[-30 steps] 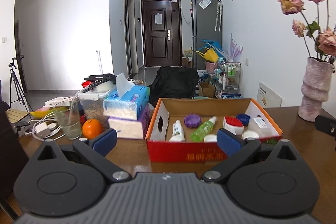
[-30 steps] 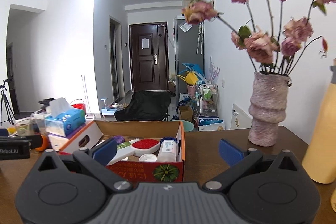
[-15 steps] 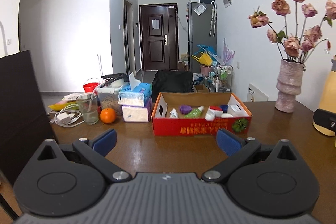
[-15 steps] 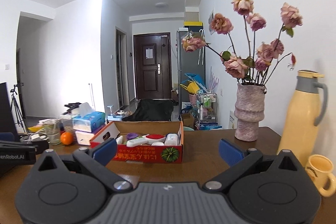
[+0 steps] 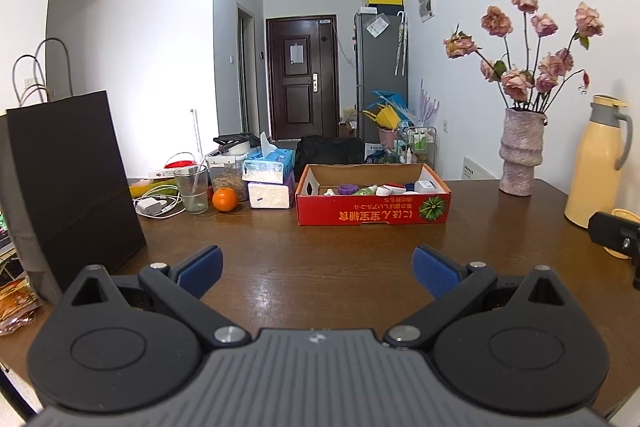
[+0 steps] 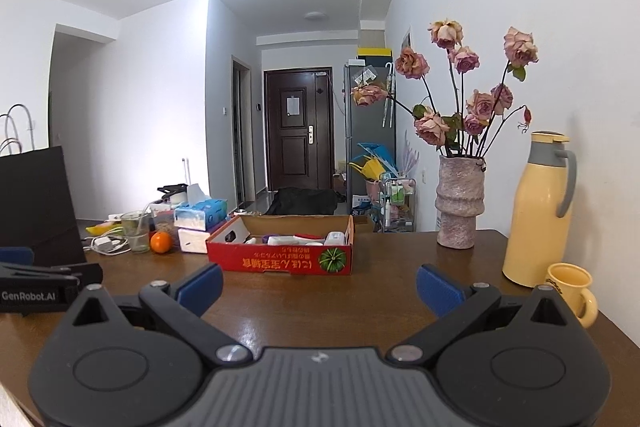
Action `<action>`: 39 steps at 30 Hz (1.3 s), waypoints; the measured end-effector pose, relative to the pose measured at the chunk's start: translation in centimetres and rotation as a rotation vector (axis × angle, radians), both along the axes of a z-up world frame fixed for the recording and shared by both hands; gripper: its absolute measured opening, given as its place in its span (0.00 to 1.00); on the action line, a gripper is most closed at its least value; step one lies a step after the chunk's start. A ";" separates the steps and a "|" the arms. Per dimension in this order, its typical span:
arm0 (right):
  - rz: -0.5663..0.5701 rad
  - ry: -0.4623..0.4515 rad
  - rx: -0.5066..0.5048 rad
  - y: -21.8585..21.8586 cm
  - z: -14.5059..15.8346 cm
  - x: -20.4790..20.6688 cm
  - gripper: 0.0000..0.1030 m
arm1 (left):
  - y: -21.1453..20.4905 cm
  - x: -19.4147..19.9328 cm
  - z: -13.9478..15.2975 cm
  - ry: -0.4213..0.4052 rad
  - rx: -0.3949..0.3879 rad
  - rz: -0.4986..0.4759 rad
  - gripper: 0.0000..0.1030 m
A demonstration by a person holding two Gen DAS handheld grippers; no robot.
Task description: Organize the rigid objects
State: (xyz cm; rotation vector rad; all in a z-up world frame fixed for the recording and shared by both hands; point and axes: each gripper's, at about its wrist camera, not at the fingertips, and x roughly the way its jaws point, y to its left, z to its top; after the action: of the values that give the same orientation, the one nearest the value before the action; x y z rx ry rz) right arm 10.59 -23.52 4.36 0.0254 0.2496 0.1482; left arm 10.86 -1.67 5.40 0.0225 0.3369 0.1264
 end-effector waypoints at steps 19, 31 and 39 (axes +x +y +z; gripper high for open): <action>0.001 -0.020 -0.021 0.2 -0.3 -4.8 1.00 | -0.2 -4.4 -0.1 -0.020 -0.008 -0.009 1.00; 0.004 -0.001 -0.025 0.2 -0.4 -4.6 1.00 | -0.2 -4.3 -0.3 -0.008 -0.004 -0.014 1.00; 0.002 0.013 -0.029 0.3 -0.6 -4.2 1.00 | -0.3 -4.2 -0.6 0.001 -0.001 -0.016 1.00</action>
State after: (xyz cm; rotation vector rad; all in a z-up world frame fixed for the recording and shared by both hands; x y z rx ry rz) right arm 6.34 -23.24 3.75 -0.0028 0.2644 0.1469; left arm 6.67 -2.00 4.78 0.0239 0.3380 0.1100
